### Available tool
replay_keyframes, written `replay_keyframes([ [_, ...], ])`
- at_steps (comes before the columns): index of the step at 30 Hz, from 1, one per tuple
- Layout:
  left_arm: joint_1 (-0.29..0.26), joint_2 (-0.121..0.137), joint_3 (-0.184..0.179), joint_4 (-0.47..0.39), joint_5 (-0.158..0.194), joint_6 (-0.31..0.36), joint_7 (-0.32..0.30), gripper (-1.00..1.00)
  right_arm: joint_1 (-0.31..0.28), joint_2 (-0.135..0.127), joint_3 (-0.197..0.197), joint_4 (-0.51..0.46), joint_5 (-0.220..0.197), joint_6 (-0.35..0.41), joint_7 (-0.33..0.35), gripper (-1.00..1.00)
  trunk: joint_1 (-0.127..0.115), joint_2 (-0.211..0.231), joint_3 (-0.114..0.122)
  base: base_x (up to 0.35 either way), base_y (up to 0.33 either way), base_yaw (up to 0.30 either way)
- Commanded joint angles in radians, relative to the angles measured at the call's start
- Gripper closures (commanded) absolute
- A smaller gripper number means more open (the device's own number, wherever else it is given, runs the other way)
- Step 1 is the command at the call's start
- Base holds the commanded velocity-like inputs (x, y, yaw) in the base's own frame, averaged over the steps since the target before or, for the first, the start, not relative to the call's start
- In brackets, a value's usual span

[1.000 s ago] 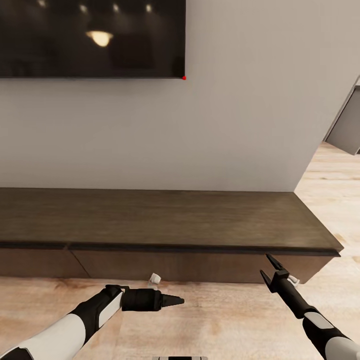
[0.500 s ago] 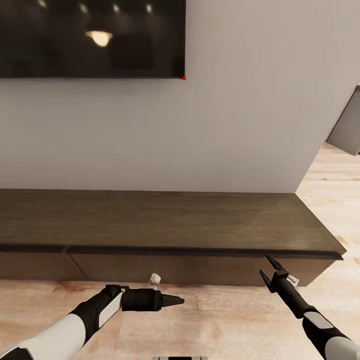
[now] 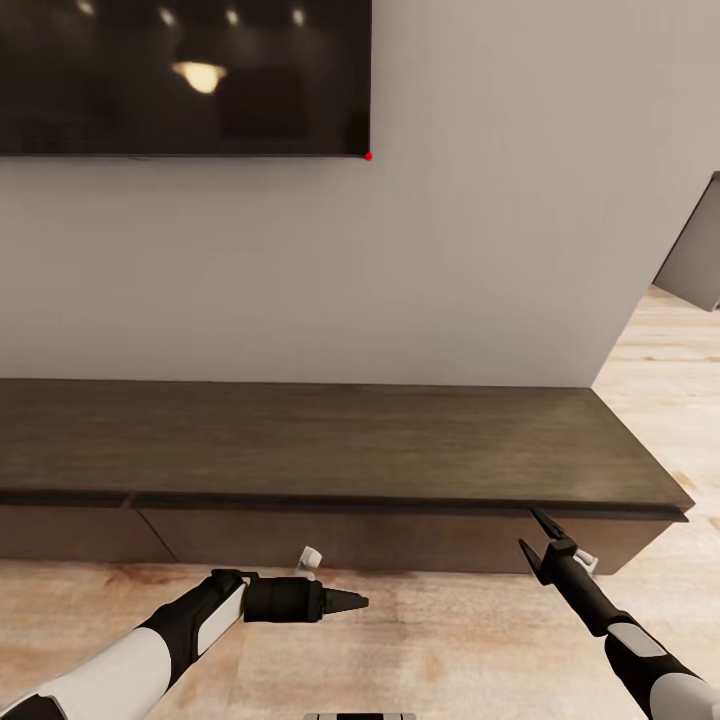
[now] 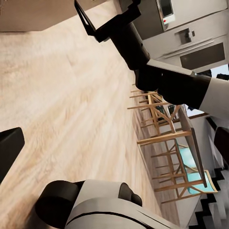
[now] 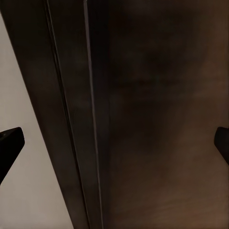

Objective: Place each of the two pumpkins and all three candles from the living room inside a cabinet in the living room (use any cabinet), then make sure every cabinet is closed, and position the cauldron so it is next to a table in the living room.

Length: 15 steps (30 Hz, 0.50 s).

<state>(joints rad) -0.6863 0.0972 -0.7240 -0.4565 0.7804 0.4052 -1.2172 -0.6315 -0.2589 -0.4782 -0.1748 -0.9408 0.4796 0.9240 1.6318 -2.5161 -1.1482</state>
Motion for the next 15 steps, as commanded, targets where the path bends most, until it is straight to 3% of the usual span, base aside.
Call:
replay_keyframes([
  [1, -0.001, 0.001, -0.006, -0.001, 0.01, 0.01, -0.001, -1.0, -0.001, 0.0, 0.001, 0.0, -0.007, 0.008, 0.001, -1.0, 0.0, 0.0, -0.001, 0.049, 0.0, 0.0],
  [12, -0.001, 0.001, -0.006, -0.001, 0.01, 0.009, -0.002, -1.0, -0.001, 0.0, 0.002, -0.002, -0.007, 0.008, 0.001, -1.0, 0.0, 0.0, -0.001, 0.012, 0.0, 0.0],
  [15, -0.001, 0.001, -0.006, -0.001, 0.01, 0.01, -0.002, -1.0, -0.001, -0.001, 0.019, -0.004, -0.007, 0.011, 0.002, -1.0, 0.0, 0.0, -0.001, 0.0, 0.0, 0.0],
])
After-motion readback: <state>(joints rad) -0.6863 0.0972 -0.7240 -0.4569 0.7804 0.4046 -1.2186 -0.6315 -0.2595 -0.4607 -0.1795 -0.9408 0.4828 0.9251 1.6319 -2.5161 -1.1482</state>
